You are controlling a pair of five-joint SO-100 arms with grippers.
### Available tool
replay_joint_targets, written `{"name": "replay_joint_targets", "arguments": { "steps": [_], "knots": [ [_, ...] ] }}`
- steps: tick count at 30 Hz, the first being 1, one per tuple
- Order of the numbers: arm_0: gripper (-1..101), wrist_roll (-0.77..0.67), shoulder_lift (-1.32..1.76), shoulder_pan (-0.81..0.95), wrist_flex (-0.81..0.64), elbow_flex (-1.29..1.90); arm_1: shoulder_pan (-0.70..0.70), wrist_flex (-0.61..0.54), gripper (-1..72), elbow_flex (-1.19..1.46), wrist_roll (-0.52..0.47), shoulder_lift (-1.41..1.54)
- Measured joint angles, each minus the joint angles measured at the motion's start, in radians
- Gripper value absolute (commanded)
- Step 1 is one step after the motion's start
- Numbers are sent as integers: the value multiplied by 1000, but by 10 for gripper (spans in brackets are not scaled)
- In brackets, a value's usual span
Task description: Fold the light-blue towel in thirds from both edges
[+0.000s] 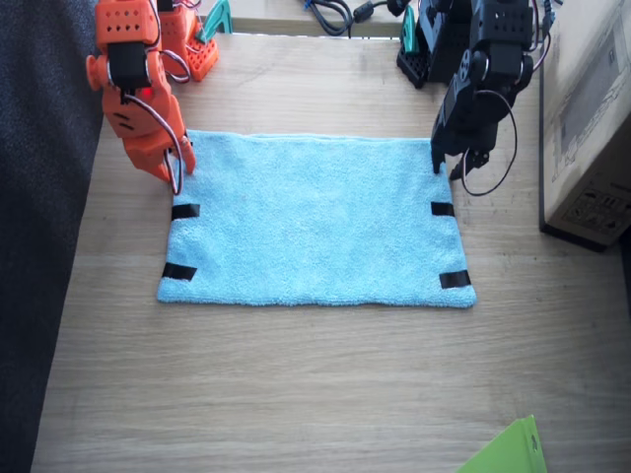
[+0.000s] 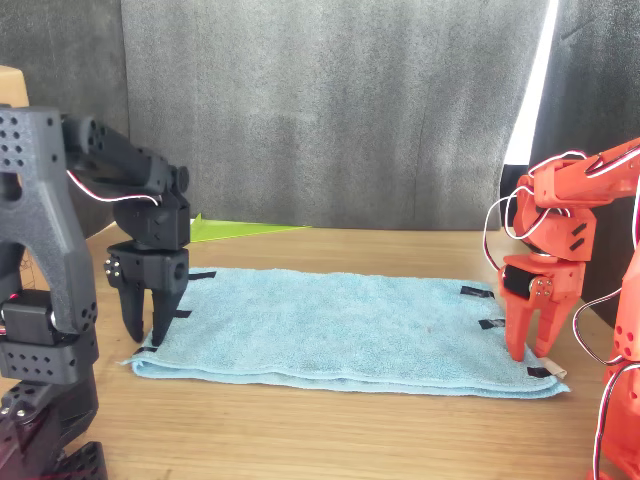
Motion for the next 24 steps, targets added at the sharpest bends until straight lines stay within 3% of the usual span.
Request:
{"name": "replay_joint_targets", "arguments": {
  "steps": [3,4,24],
  "knots": [
    [-1,2,-2,0,0,0,8,0,16,0,3,-6],
    [-1,2,-2,0,0,0,15,0,1,0,5,-8],
    [-1,14,25,6,-14,26,86,-5,1,17,12,25]
  ]
}}
